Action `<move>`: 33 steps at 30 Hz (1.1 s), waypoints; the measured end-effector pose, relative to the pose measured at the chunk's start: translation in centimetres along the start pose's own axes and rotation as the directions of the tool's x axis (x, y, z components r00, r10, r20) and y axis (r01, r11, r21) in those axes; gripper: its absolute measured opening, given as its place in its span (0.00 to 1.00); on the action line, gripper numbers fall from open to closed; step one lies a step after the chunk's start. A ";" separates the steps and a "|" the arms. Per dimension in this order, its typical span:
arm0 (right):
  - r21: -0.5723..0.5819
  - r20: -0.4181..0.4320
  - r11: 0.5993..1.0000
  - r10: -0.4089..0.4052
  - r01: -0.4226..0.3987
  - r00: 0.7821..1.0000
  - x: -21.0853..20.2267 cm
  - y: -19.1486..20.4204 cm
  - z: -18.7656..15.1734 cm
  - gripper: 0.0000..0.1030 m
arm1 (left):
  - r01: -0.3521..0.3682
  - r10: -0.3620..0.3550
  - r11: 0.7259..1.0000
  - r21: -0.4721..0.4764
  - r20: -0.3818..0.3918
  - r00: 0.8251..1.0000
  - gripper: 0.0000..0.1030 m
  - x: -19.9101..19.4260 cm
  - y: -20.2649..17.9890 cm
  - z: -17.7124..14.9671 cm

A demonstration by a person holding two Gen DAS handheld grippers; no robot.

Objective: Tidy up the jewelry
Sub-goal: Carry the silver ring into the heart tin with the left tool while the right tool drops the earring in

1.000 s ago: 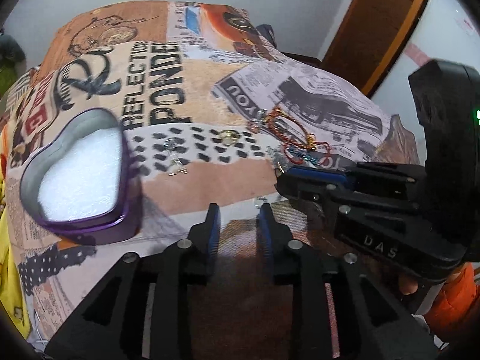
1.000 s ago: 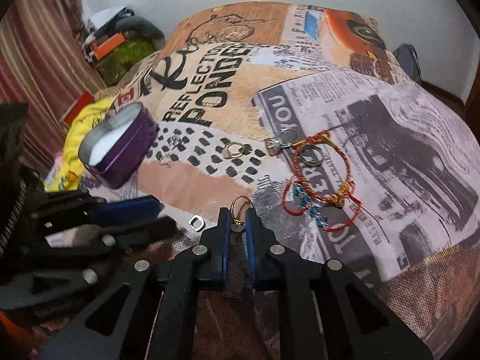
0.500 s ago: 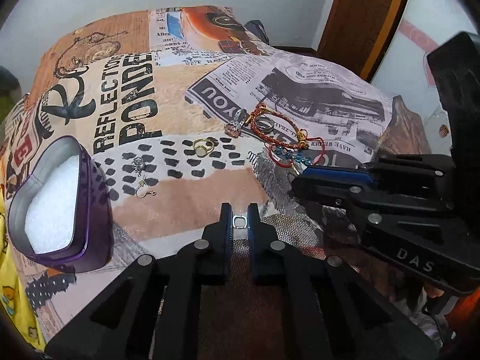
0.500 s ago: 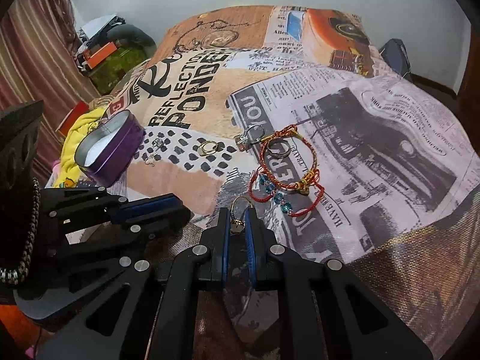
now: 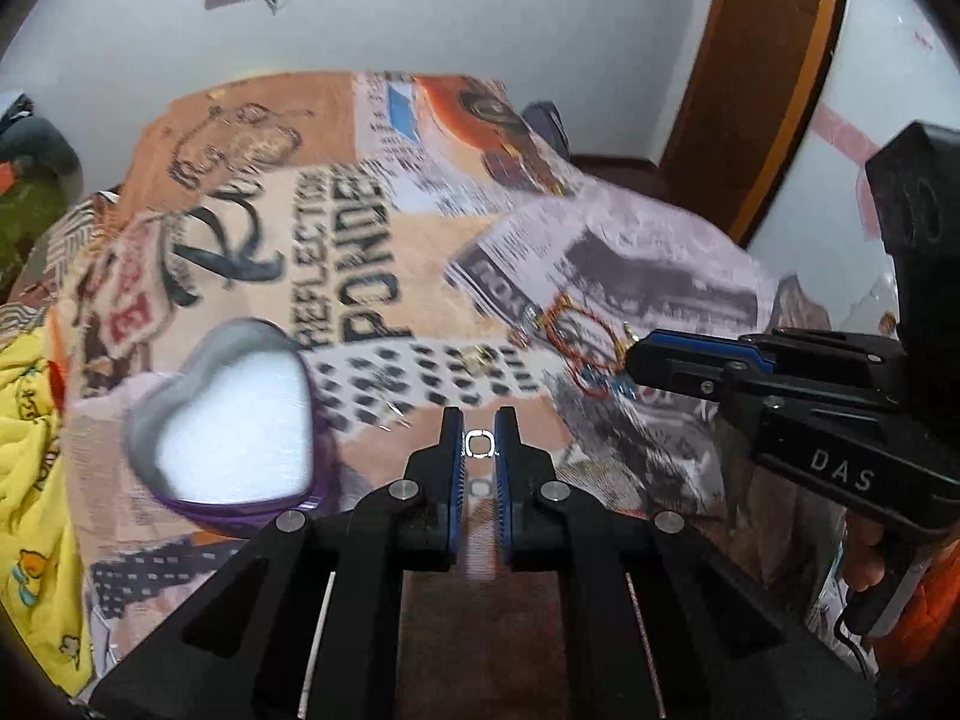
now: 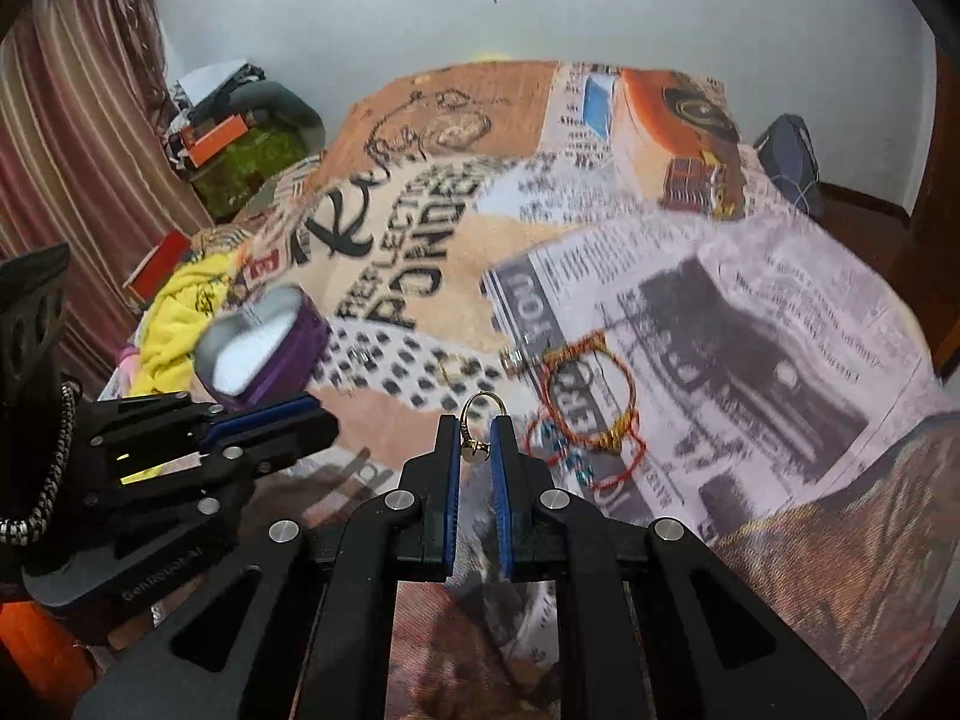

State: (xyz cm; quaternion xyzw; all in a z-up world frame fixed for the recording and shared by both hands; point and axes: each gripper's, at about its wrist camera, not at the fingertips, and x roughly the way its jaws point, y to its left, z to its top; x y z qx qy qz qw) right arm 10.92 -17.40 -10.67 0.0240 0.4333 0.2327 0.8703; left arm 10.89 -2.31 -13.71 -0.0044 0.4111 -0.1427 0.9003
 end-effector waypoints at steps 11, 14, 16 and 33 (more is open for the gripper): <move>-0.038 0.106 0.999 0.030 -0.026 0.994 -2.1 3.8 3.0 0.09 | -0.073 0.082 0.995 -0.069 0.138 0.987 0.08 -6.0 3.9 0.8; -0.064 0.125 0.997 0.050 -0.042 0.991 -2.2 5.2 3.7 0.09 | -0.089 0.101 0.993 -0.082 0.158 0.982 0.08 -6.9 4.7 1.0; -0.082 0.132 0.995 0.064 -0.054 0.989 -2.1 6.2 4.1 0.09 | -0.095 0.109 0.991 -0.091 0.165 0.980 0.08 -7.1 5.2 1.2; -0.147 0.066 0.979 0.150 -0.139 0.986 1.9 10.6 5.6 0.09 | -0.104 0.128 0.983 -0.150 0.159 0.979 0.08 -6.4 9.6 0.6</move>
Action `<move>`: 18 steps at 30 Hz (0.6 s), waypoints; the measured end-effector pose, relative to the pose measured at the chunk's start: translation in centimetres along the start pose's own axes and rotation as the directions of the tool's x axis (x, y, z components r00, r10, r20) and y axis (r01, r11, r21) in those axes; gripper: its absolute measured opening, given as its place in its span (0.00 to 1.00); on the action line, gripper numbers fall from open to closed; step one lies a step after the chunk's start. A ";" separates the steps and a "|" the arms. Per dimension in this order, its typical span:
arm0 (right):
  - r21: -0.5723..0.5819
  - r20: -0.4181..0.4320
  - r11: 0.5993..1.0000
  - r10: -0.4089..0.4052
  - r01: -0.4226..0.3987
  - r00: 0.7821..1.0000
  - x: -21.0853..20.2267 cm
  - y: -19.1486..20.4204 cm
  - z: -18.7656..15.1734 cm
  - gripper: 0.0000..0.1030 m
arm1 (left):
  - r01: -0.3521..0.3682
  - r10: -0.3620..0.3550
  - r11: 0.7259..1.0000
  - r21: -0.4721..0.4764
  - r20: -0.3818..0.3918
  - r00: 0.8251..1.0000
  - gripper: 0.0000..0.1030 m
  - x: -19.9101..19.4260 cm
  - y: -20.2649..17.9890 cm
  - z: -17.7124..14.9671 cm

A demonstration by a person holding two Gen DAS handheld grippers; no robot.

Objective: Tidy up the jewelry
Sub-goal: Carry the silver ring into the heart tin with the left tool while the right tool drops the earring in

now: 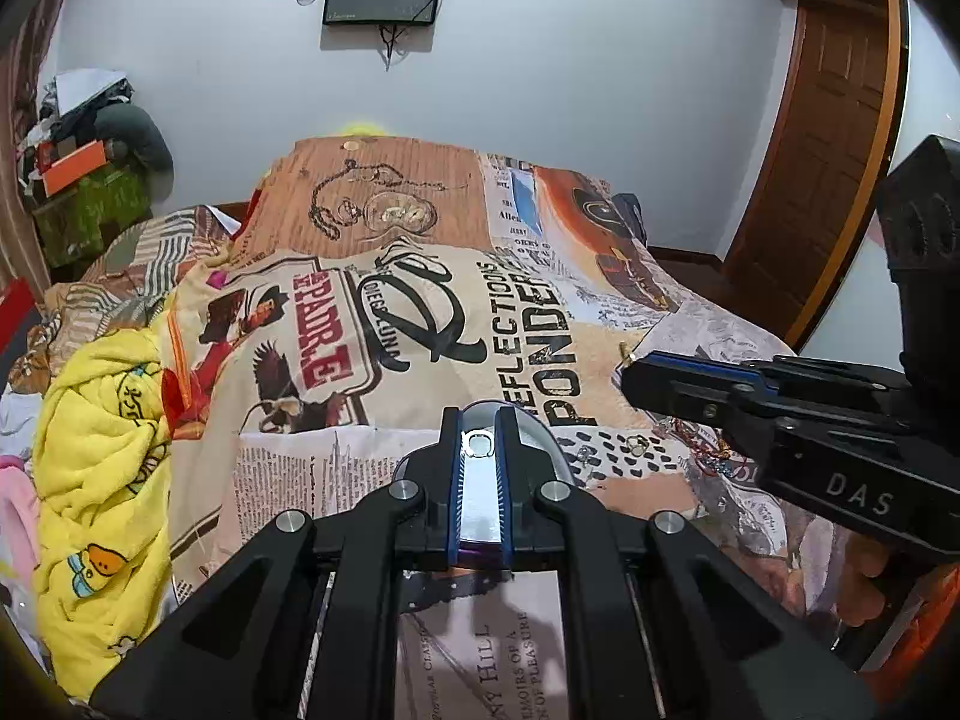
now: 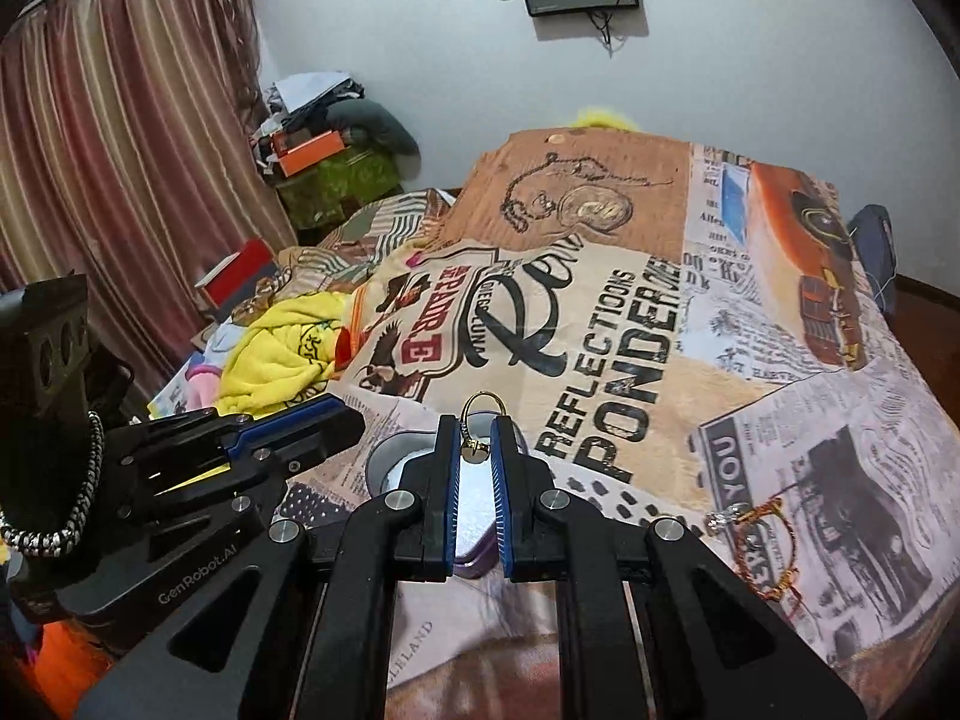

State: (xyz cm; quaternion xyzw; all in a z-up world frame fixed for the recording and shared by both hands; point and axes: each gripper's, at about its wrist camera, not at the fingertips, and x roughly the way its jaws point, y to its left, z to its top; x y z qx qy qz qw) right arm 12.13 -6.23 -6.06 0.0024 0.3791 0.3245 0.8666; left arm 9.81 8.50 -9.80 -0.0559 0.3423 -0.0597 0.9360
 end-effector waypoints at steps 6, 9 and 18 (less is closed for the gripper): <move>0.002 -0.053 1.000 0.024 -0.024 0.998 2.0 0.0 0.1 0.09 | 0.024 -0.025 0.999 -0.023 -0.043 0.999 0.08 1.8 0.8 -0.7; 0.000 -0.080 0.999 0.033 -0.033 0.996 2.9 0.0 -0.1 0.09 | 0.034 -0.036 0.999 -0.031 -0.064 0.997 0.08 2.6 1.0 -1.0; -0.014 -0.153 0.999 0.043 -0.046 0.987 5.4 -0.3 -0.7 0.09 | 0.048 -0.053 0.997 -0.052 -0.104 0.993 0.08 4.0 1.6 -1.5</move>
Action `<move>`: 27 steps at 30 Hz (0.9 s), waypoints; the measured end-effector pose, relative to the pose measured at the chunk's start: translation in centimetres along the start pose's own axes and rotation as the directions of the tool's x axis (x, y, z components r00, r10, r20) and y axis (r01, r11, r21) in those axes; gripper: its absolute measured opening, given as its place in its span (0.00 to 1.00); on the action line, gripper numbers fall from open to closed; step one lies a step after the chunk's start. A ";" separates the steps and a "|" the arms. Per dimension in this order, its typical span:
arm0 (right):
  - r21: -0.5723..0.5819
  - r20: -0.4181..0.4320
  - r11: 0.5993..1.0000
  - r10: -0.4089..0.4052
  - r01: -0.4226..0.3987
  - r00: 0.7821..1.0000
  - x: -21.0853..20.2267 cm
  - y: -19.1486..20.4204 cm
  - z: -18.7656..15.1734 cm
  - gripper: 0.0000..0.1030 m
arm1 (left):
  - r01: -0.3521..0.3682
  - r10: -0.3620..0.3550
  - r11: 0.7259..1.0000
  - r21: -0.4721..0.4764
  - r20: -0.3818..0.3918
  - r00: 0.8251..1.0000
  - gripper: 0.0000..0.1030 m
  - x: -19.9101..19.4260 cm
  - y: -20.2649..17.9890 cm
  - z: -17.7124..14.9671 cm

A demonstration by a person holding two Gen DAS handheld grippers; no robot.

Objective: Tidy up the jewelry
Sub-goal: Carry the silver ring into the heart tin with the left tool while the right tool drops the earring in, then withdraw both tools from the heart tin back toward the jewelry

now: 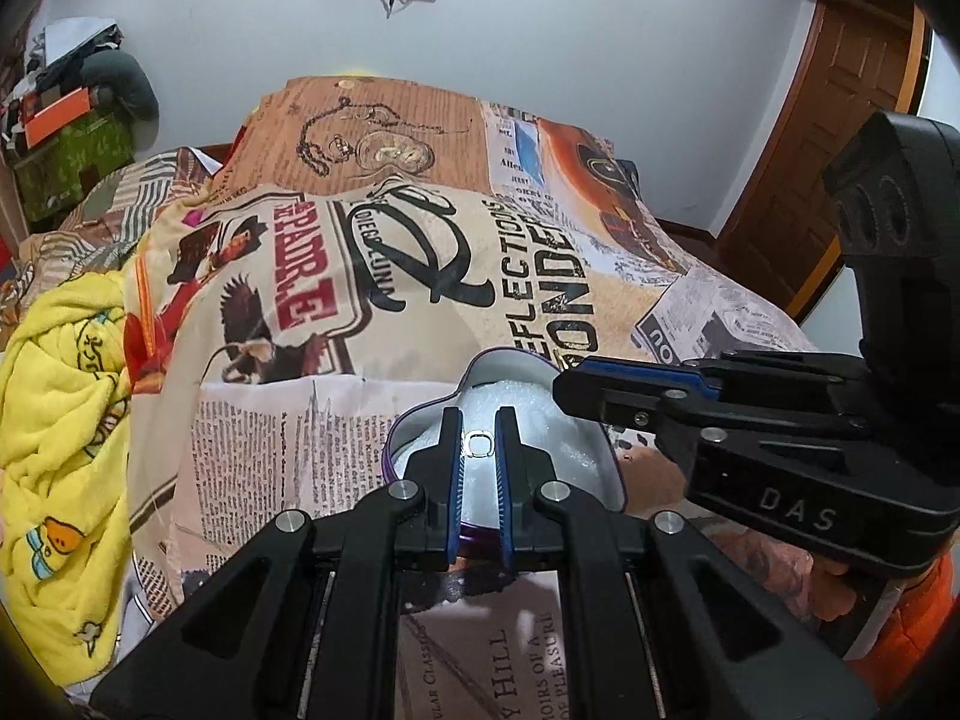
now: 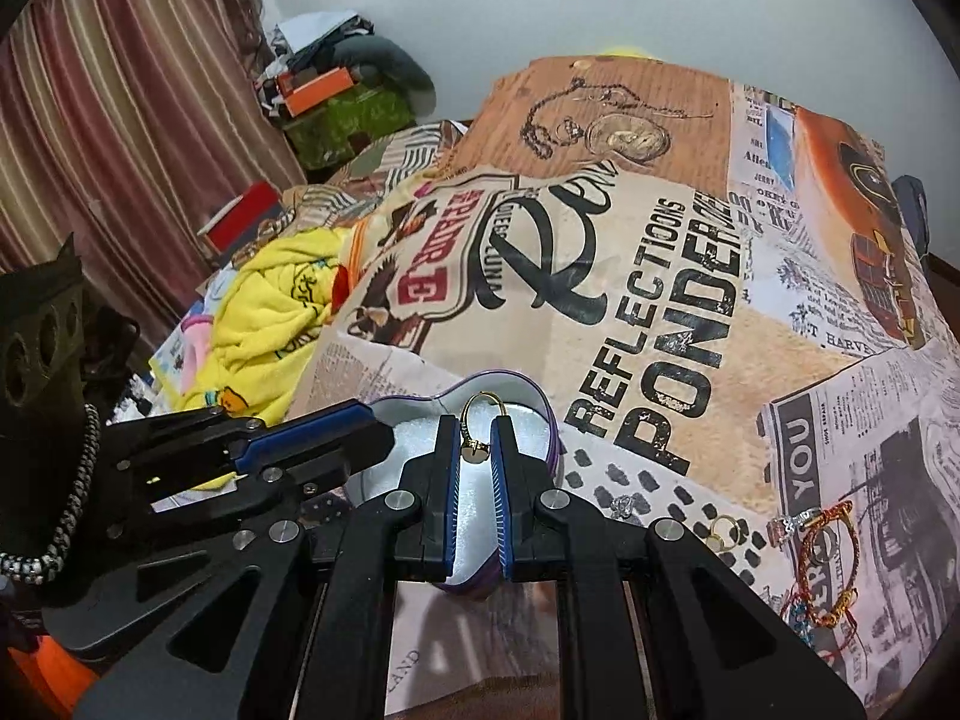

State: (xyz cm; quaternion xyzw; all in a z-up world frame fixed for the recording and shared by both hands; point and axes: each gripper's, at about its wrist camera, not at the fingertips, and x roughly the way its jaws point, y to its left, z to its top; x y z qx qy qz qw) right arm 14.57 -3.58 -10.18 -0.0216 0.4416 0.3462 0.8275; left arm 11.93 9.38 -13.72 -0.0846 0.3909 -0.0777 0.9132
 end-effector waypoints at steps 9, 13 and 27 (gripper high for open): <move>-0.051 -0.012 0.998 -0.025 0.024 1.000 0.6 0.3 0.0 0.09 | -0.006 0.006 1.000 -0.018 0.000 1.000 0.08 -0.3 0.5 0.1; -0.060 -0.019 0.997 -0.039 0.038 0.999 0.7 0.5 0.1 0.12 | -0.022 0.022 0.999 -0.026 0.005 1.000 0.09 -0.8 0.7 0.3; -0.078 0.048 0.991 -0.105 0.108 0.993 -2.3 1.0 0.0 0.36 | -0.084 0.085 0.996 -0.019 0.066 0.994 0.37 -4.1 0.0 1.0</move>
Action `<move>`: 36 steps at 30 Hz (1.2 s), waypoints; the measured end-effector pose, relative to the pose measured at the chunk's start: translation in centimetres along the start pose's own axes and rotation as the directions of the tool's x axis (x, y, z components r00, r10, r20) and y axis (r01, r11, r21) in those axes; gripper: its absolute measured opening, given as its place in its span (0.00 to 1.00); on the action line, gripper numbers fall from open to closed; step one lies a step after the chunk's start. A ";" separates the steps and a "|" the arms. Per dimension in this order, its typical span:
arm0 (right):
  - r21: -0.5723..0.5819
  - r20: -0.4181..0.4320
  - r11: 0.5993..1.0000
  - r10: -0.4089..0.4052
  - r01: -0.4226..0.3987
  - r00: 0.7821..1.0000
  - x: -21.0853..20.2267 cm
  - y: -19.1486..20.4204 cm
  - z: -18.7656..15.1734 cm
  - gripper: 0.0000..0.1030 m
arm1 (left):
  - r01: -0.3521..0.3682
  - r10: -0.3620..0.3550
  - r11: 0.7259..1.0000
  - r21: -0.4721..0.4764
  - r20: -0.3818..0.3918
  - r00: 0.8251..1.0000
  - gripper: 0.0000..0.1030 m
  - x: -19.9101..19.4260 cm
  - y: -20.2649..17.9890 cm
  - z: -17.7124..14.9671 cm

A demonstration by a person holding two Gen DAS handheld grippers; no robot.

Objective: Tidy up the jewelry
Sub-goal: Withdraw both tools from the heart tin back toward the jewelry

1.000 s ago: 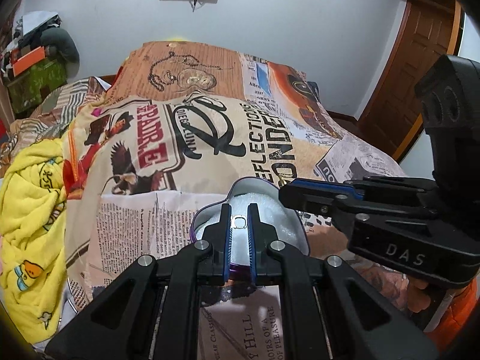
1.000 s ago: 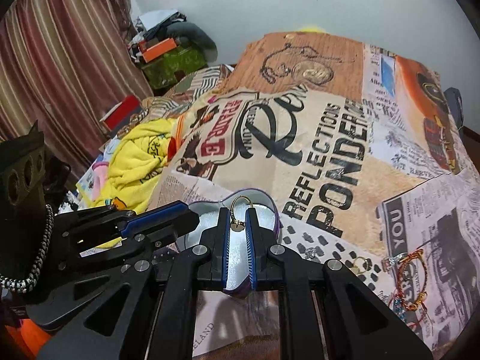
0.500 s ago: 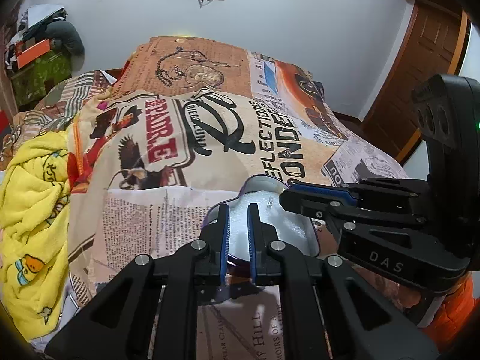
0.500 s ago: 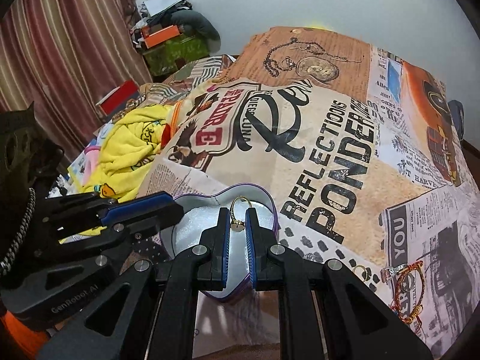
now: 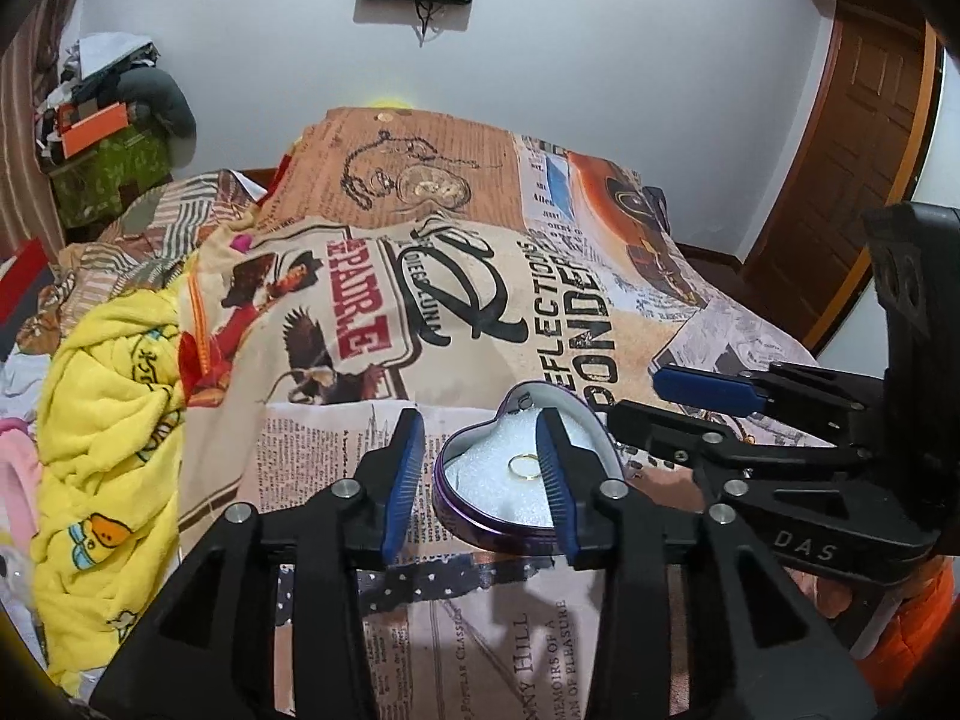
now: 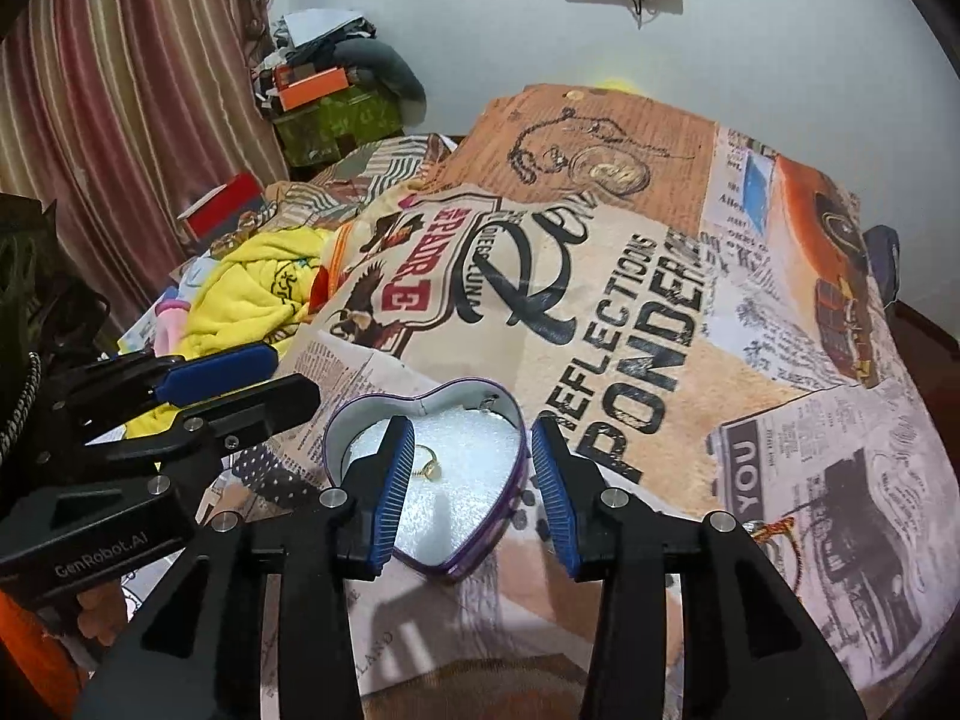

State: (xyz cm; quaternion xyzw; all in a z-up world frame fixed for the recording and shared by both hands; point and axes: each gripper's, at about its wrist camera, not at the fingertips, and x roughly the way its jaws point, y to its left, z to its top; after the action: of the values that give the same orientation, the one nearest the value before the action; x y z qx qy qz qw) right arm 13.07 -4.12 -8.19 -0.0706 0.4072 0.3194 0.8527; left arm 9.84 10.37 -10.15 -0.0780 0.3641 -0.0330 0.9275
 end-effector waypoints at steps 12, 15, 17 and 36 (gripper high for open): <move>0.044 0.077 0.998 -0.048 0.045 0.996 -4.9 -1.9 -0.8 0.36 | 0.013 -0.015 0.999 0.040 0.032 0.999 0.41 -2.1 -3.5 0.8; 0.058 0.093 0.997 -0.062 0.056 0.994 -6.0 -2.8 -1.2 0.36 | 0.021 -0.023 0.998 0.054 0.034 0.999 0.41 -2.3 -4.8 0.9; 0.071 0.100 0.995 -0.072 0.065 0.992 -6.6 -3.4 -1.5 0.36 | 0.027 -0.030 0.998 0.064 0.032 0.999 0.41 -2.1 -5.7 1.0; 0.311 0.004 0.918 -0.260 0.246 0.966 -9.9 -15.2 -7.8 0.36 | 0.148 -0.125 0.982 0.119 -0.181 0.975 0.41 6.5 -12.9 -0.8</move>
State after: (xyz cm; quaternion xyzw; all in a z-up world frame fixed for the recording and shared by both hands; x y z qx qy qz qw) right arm 12.56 -23.82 -8.11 0.0182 0.4198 0.1408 0.8964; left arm 13.95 -3.25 -12.92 -0.0382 0.4339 -0.1277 0.8910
